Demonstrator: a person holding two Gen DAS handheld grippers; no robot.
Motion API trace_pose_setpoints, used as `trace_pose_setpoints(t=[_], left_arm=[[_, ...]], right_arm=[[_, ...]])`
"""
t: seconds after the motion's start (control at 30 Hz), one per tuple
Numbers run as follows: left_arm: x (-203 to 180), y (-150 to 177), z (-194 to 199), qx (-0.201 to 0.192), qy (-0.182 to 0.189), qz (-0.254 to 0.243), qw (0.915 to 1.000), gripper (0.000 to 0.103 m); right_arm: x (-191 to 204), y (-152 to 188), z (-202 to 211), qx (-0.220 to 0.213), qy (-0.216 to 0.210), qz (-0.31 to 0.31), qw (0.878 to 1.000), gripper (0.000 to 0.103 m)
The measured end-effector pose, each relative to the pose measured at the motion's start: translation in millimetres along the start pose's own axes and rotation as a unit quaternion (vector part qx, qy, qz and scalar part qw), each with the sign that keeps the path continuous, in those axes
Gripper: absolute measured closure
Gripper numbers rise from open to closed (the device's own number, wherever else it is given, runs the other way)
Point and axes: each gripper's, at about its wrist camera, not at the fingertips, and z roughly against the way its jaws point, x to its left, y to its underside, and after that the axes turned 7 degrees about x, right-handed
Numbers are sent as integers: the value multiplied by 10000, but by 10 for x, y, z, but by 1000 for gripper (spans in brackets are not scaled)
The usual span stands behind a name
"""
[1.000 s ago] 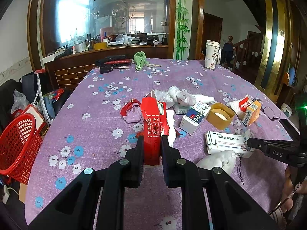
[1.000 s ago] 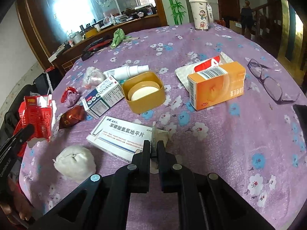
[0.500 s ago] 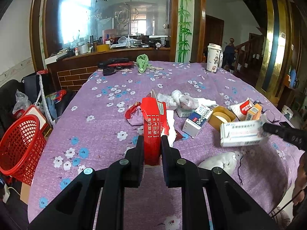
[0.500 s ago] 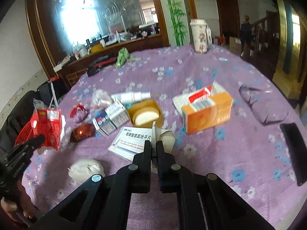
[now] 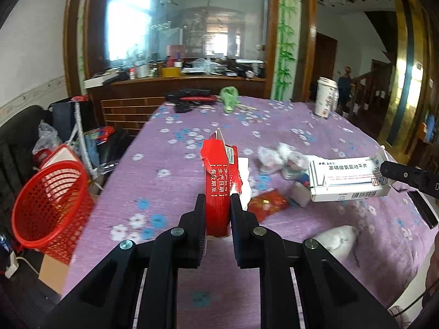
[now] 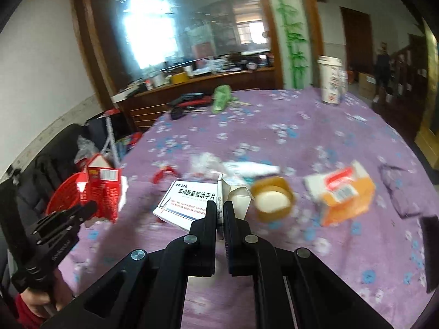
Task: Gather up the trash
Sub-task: 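Carry the red box and white medicine box with both tools to the red wastebasket, then open both tools over the red wastebasket to drop the boxes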
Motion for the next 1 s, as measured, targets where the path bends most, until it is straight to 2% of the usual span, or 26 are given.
trace_pose_setpoints(t=[0.2,0.4,0.73,1.0], left_arm=[[505,-41,106,-23,-319,389,9987,87],[1158,-44,232,-72,-820,863,9929,87],[2059,44,180,113,-1454,1372,9797,87],[2513,95,12,293,-1641,1676,9717,87]], right_arm=[[604,-198,-278,239,-455,434,9977,97],[1299,-399,-519,340,-786,927,9920,97],[2436,-586,-1068,451,-936,1681,9803,97],[3089,-643,-1651,847,-1038,1921,9722,97]])
